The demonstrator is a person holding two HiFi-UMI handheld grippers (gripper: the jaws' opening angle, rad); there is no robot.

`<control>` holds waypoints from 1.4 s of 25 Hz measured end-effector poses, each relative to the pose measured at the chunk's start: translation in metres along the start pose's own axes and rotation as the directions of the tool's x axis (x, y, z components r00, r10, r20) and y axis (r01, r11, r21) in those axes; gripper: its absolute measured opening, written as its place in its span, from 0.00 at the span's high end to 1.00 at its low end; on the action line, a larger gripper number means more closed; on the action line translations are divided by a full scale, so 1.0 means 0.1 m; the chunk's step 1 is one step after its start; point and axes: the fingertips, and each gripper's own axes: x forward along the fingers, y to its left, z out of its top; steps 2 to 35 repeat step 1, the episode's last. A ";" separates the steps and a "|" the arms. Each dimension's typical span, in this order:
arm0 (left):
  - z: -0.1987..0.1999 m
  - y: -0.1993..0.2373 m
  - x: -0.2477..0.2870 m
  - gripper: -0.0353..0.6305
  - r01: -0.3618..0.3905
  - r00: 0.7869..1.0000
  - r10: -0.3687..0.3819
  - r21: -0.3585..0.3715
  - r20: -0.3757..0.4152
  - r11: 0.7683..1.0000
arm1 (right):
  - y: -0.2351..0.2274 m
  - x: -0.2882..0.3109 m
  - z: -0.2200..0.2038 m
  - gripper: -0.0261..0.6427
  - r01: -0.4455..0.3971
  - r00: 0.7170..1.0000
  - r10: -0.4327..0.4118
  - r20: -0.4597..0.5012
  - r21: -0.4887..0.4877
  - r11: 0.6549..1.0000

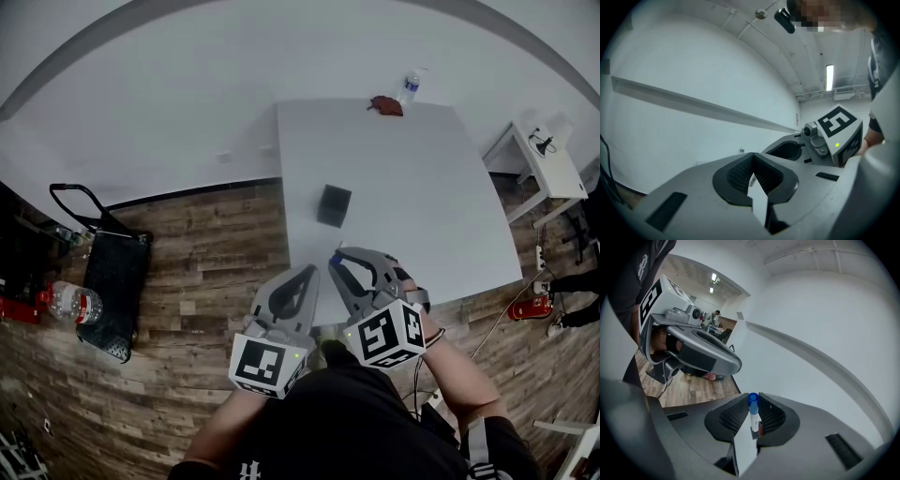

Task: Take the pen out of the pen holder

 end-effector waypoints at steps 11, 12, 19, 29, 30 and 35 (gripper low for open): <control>0.00 0.00 -0.01 0.94 0.000 1.000 0.000 0.001 0.000 1.000 | 0.01 0.00 0.00 0.86 0.000 1.000 0.000 0.002 -0.001 1.000; 0.00 0.00 -0.01 0.94 0.000 1.000 0.000 0.001 0.000 1.000 | 0.01 0.00 0.00 0.86 0.000 1.000 0.000 0.002 -0.001 1.000; 0.00 0.00 -0.01 0.94 0.000 1.000 0.000 0.001 0.000 1.000 | 0.01 0.00 0.00 0.86 0.000 1.000 0.000 0.002 -0.001 1.000; 0.00 0.00 -0.01 0.94 0.000 1.000 0.000 0.001 0.000 1.000 | 0.01 0.00 0.00 0.86 0.000 1.000 0.000 0.002 -0.001 1.000; 0.00 0.00 -0.01 0.94 0.000 1.000 0.000 0.001 0.000 1.000 | 0.01 0.00 0.00 0.86 0.000 1.000 0.000 0.002 -0.001 1.000; 0.00 0.00 -0.01 0.94 0.000 1.000 0.000 0.001 0.000 1.000 | 0.01 0.00 0.00 0.86 0.000 1.000 0.000 0.002 -0.001 1.000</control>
